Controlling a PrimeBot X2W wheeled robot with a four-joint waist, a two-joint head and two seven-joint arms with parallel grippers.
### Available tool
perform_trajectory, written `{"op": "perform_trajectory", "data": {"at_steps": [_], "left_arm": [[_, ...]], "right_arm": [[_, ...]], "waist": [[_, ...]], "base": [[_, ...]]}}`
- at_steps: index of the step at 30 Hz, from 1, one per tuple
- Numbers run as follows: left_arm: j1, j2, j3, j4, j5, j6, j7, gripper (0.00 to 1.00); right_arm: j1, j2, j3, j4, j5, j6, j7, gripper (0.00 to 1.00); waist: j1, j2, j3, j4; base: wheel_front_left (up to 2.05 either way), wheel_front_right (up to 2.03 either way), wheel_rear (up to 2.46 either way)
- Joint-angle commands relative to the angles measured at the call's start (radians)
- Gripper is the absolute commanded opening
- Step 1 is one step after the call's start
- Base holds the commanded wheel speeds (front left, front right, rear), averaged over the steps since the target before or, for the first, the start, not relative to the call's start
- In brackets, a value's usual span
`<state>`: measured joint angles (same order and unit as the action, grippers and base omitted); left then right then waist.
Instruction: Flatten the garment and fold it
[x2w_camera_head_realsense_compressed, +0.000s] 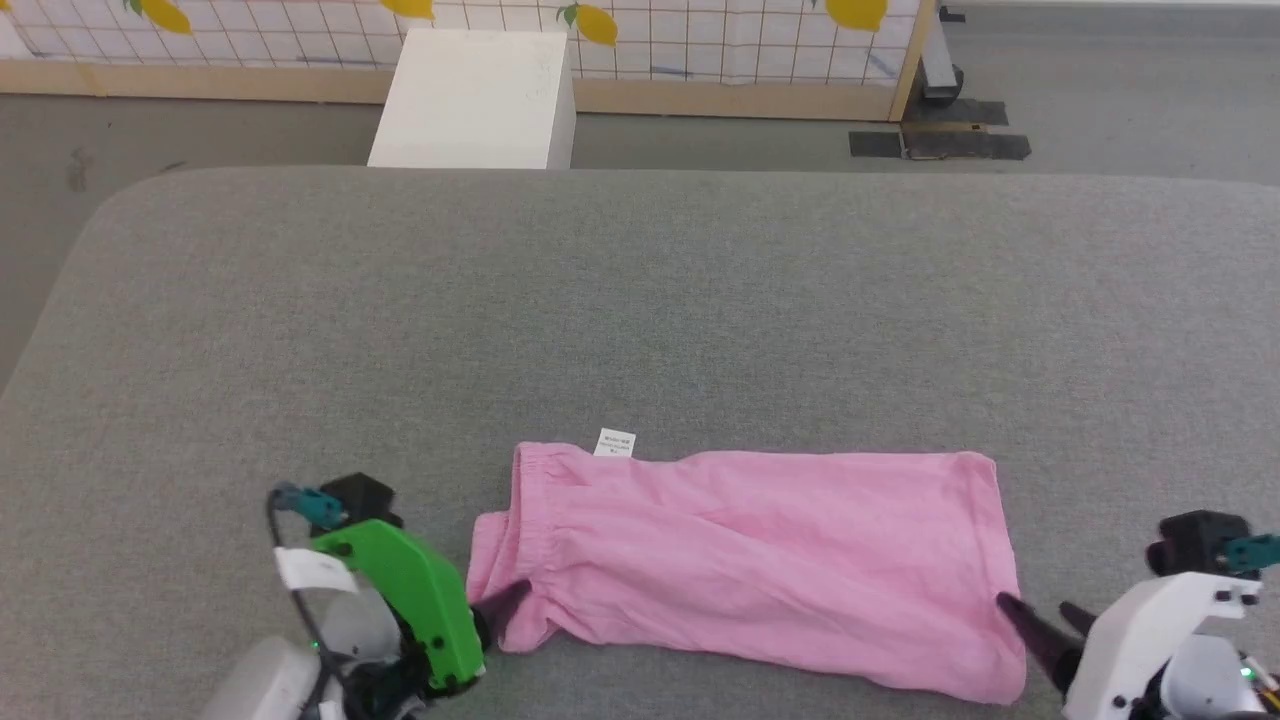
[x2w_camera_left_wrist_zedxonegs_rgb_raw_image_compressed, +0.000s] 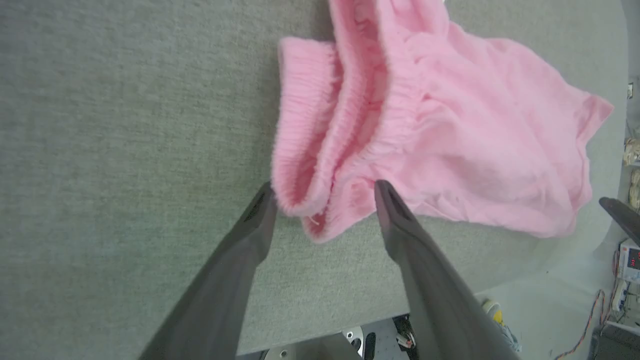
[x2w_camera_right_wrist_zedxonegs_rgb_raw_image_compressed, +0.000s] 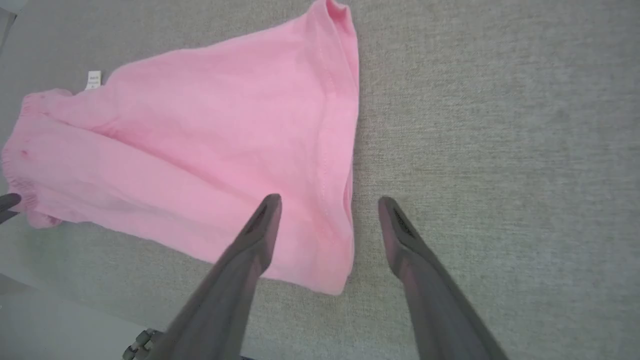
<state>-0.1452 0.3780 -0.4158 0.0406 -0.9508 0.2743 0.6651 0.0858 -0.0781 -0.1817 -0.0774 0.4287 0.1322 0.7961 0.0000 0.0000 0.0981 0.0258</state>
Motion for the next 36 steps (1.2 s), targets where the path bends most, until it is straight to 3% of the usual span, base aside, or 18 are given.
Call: {"op": "perform_trajectory", "data": {"at_steps": [1,5,9,12,16,21,28,29,30,31,36], "left_arm": [[0.016,0.011,0.023,-0.022,-0.012,0.008,-0.018,1.00],[0.020,0.021,0.111,-0.092,-0.005,0.000,-0.137,1.00],[-0.003,0.033,0.158,-0.105,0.120,-0.054,-0.390,1.00],[-0.022,0.012,0.151,-0.082,0.210,-0.115,-0.590,1.00],[-0.041,-0.018,0.130,-0.019,0.331,-0.155,-0.837,1.00],[-0.065,-0.039,0.091,0.043,0.473,-0.167,-0.920,1.00],[-0.061,-0.112,0.152,0.035,0.566,-0.173,-0.926,1.00],[-0.055,-0.122,0.164,0.037,0.571,-0.176,-0.926,1.00],[-0.052,-0.132,0.178,0.034,0.574,-0.179,-0.927,1.00],[-0.046,-0.144,0.194,0.033,0.575,-0.184,-0.927,1.00],[-0.031,-0.181,0.249,0.032,0.593,-0.214,-0.927,1.00]], "right_arm": [[0.009,0.006,-0.016,-0.023,-0.002,-0.002,-0.009,1.00],[-0.017,0.006,-0.054,-0.067,-0.026,-0.002,-0.007,1.00],[-0.080,-0.024,-0.047,-0.035,-0.075,-0.002,0.016,1.00],[-0.135,-0.044,-0.014,0.024,-0.111,-0.002,0.041,1.00],[-0.191,-0.061,0.042,0.111,-0.146,-0.002,0.060,1.00],[-0.229,-0.071,0.105,0.207,-0.168,-0.002,0.062,1.00],[-0.257,-0.082,0.172,0.302,-0.159,-0.002,0.040,1.00],[-0.261,-0.083,0.175,0.316,-0.153,-0.002,0.041,0.42],[-0.264,-0.085,0.177,0.324,-0.149,-0.002,0.038,0.16],[-0.268,-0.090,0.179,0.333,-0.143,-0.002,0.034,0.00],[-0.282,-0.120,0.149,0.355,-0.117,-0.002,0.024,0.00]], "waist": [[0.0000,0.0000,-0.007,0.000],[0.0000,0.0000,-0.007,-0.001],[0.0000,0.0000,0.005,-0.004],[0.0000,0.0000,0.018,-0.003],[0.0000,0.0000,0.035,0.004],[0.0000,0.0000,0.055,0.013],[0.0000,0.0000,0.072,0.015],[0.0000,0.0000,0.071,0.015],[0.0000,0.0000,0.071,0.014],[0.0000,0.0000,0.070,0.014],[0.0000,0.0000,0.067,0.008]], "base": [[0.00,0.00,0.00],[0.00,0.00,0.00],[0.00,0.00,0.00],[0.00,0.00,0.00],[0.00,0.00,0.00],[0.00,0.00,0.00],[0.00,0.00,0.00],[0.00,0.00,0.00],[0.00,0.00,0.00],[0.00,0.00,0.00],[0.00,0.00,0.00]]}}
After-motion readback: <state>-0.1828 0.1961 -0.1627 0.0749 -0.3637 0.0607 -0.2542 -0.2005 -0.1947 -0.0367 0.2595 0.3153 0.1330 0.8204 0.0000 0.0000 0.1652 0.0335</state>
